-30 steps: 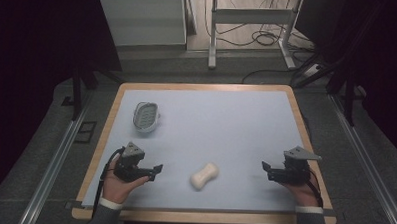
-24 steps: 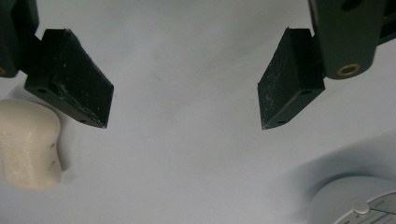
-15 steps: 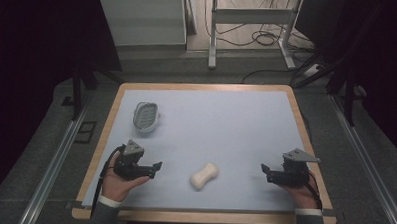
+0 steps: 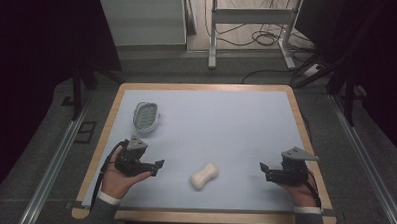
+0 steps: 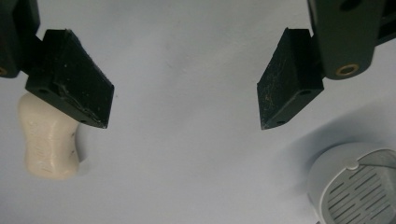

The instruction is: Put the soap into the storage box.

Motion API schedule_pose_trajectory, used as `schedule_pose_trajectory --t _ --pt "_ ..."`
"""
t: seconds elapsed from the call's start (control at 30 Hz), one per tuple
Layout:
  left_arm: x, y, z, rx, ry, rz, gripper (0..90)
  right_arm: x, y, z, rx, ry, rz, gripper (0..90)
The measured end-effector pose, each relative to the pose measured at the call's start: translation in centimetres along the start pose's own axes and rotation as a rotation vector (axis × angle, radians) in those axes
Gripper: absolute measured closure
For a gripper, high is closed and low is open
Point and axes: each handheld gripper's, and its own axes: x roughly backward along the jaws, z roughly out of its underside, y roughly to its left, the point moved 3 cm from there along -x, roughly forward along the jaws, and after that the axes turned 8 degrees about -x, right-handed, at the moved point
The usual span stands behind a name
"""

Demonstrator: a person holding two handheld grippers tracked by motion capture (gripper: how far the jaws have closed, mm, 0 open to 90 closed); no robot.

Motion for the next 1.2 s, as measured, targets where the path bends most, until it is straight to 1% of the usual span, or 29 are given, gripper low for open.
schedule_pose_trajectory --t 0.13,0.27,0.33,0.5,0.67,0.7,0.77,0.83,1.0,1.07,1.2 --pt "-0.1 -0.5 -0.5 -0.007 0.001 0.011 18.8 -0.2 -0.1 -0.1 -0.002 -0.002 -0.002 8.6" --pt "-0.3 -1.2 -1.2 -0.028 0.009 0.017 18.5 -0.4 -0.1 -0.3 -0.007 -0.006 -0.016 8.6" --pt "-0.5 -1.6 -1.7 -0.042 0.011 0.023 18.5 -0.4 0.0 -0.4 -0.001 -0.011 -0.011 8.6" --pt "-0.8 -2.2 -2.2 -0.055 0.014 0.036 18.4 -0.3 -0.1 -0.5 -0.004 -0.017 -0.009 8.6" --pt "-1.6 -3.0 -2.5 -0.054 0.012 0.056 18.6 -0.2 -0.2 -0.5 -0.012 -0.021 -0.007 8.6" --pt "-1.9 -3.4 -2.6 -0.062 0.017 0.066 18.6 -0.2 -0.2 -0.4 -0.011 -0.019 -0.005 8.6" --pt "-2.2 -3.6 -2.7 -0.066 0.021 0.072 18.6 -0.2 -0.2 -0.4 -0.012 -0.018 -0.006 8.6" --pt "-2.5 -4.0 -3.0 -0.078 0.025 0.079 18.5 -0.2 -0.2 -0.4 -0.009 -0.015 -0.004 8.6" --pt "-3.1 -4.6 -3.4 -0.083 0.025 0.093 18.5 -0.2 -0.2 -0.3 -0.005 -0.018 -0.009 8.6" --pt "-3.6 -5.1 -3.6 -0.093 0.032 0.102 18.5 -0.2 -0.2 -0.3 0.000 -0.015 -0.008 8.6" --pt "-4.0 -5.6 -4.0 -0.106 0.033 0.113 18.5 -0.1 -0.2 -0.3 -0.005 -0.018 -0.008 8.6"
